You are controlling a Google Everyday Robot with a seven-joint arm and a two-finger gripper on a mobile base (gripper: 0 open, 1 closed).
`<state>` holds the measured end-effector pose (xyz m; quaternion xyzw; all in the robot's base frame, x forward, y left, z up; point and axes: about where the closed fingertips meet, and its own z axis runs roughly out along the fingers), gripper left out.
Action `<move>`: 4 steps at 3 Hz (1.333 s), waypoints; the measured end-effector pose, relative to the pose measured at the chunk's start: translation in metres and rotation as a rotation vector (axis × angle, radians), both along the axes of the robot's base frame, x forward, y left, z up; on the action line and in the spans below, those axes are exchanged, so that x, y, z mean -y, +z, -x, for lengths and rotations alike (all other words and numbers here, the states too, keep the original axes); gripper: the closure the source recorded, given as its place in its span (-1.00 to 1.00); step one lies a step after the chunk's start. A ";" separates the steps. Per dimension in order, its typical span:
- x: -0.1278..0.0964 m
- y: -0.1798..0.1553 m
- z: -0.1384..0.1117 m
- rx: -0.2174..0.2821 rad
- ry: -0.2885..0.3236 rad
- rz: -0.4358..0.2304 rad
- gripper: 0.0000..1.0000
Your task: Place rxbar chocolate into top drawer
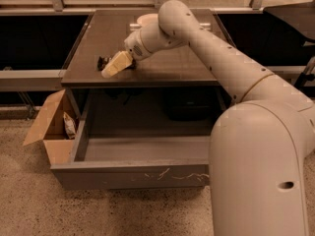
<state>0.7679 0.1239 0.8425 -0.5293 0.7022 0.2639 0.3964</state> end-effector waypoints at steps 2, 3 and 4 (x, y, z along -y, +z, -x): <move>-0.007 -0.016 -0.002 -0.052 0.005 -0.049 -0.65; -0.009 -0.019 -0.003 -0.063 0.002 -0.059 -0.16; -0.010 -0.021 -0.003 -0.072 0.001 -0.060 0.28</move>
Offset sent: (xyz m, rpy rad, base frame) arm 0.0072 0.0044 -0.0181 0.0924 0.0724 -0.0053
